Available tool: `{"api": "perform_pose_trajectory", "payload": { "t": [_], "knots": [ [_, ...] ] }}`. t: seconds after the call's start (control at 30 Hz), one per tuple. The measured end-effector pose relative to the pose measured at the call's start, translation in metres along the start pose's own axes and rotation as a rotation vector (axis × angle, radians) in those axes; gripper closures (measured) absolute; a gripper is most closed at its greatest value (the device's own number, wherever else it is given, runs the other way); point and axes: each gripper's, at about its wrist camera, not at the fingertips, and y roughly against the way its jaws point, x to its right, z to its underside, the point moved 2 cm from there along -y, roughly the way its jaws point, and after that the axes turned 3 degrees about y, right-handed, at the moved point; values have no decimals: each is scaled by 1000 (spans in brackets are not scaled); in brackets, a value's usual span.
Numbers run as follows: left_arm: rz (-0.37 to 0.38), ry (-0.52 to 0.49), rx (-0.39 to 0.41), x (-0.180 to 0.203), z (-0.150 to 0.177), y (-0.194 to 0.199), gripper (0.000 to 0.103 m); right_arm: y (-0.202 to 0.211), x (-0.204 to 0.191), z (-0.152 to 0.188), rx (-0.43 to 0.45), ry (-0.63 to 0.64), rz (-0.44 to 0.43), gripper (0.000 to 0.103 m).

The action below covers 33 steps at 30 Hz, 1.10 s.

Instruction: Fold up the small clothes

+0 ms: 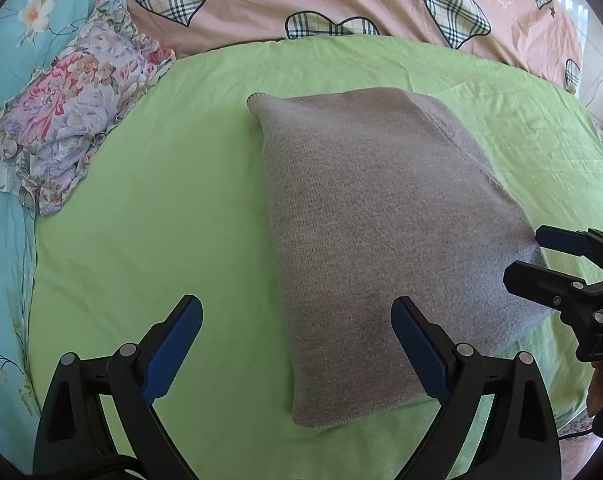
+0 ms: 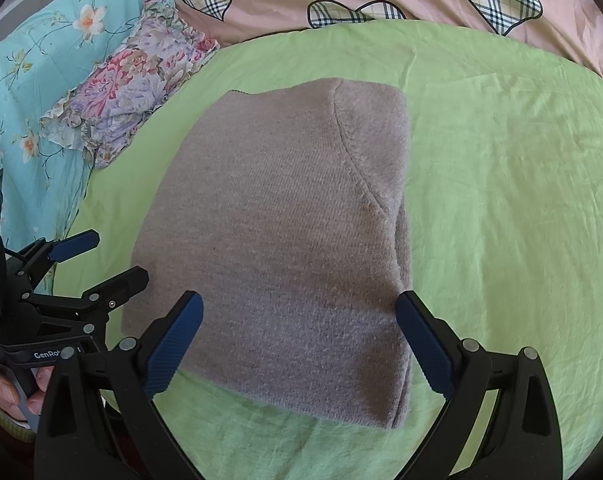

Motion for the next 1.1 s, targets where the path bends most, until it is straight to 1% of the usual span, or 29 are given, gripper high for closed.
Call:
{"api": "perform_pose_trajectory", "payload": {
  "t": [0.33,1.1],
  "knots": [
    [10,-5,19,4,1,6,7,1,0,2,7,-10,-5,6],
    [22,-7,22,5,0,8,7,5,-2,2,15,-14,-6,6]
  ]
}}
